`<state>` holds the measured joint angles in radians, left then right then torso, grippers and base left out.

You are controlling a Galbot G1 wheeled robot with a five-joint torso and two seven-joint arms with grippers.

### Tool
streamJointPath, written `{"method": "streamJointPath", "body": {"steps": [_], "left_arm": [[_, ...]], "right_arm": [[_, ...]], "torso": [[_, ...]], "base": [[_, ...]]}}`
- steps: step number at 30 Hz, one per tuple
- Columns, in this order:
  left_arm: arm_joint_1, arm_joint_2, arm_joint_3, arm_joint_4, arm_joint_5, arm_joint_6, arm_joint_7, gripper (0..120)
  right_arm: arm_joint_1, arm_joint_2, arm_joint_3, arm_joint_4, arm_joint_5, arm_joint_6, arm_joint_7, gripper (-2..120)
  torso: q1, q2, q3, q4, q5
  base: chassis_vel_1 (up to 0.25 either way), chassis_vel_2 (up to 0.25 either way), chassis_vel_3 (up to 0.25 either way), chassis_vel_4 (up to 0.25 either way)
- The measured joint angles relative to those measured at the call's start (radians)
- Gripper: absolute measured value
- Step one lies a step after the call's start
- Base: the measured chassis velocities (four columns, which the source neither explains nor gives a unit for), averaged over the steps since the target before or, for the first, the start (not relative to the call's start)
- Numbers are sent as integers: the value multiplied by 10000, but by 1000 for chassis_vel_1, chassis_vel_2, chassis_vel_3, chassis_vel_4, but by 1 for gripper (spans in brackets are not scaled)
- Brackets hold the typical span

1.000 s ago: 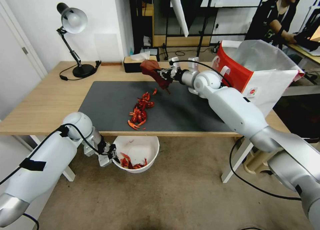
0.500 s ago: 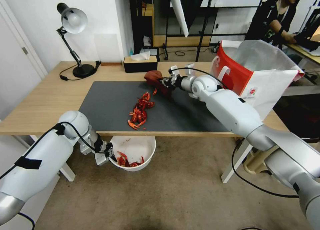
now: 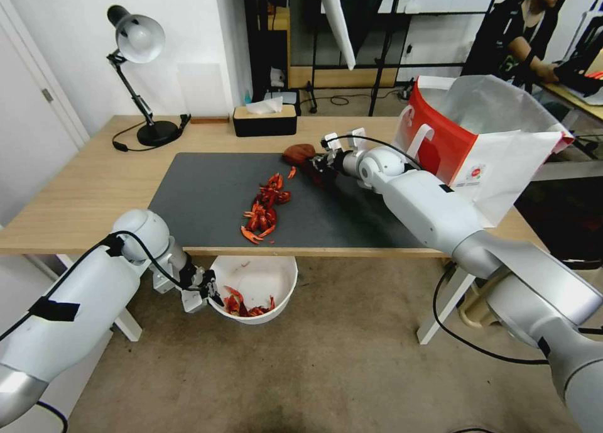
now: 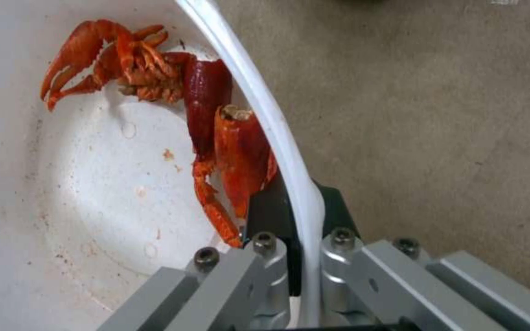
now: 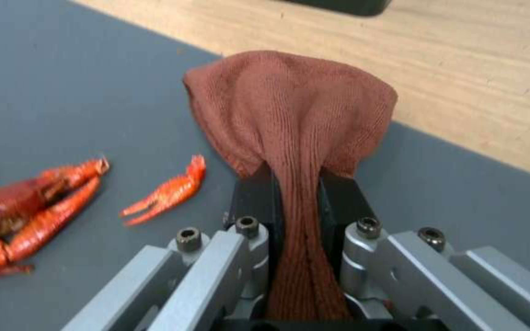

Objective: Sweep shrimp from table into container with towel, then put container into takeout bag.

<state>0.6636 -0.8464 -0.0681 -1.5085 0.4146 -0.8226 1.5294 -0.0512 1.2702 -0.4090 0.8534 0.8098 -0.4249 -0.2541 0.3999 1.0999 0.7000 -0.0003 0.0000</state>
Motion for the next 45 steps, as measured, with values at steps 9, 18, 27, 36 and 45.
{"method": "streamJointPath", "body": {"steps": [9,18,27,36,45], "left_arm": [[-110,47,44,194,-121,0,0,0],[-275,-18,156,386,-160,0,0,0],[-335,-89,195,414,-160,0,0,0],[-214,-44,93,382,-179,0,0,0],[-173,22,33,301,-217,0,0,0]], "right_arm": [[99,312,-56,-532,-405,202,-394,8],[165,106,-431,-331,-437,199,-717,8],[191,-30,-741,-39,-356,187,-886,8],[130,-120,-991,322,-334,191,-1051,8],[95,-349,-1356,858,-264,112,-1140,8]], "torso": [[0,0,0,6,0],[0,0,0,3,0],[0,0,0,2,0],[0,0,-1,3,0],[0,0,-1,3,0]], "base": [[0,0,0,0],[0,0,0,0],[0,0,0,0],[0,0,0,0],[0,0,0,0]]}}
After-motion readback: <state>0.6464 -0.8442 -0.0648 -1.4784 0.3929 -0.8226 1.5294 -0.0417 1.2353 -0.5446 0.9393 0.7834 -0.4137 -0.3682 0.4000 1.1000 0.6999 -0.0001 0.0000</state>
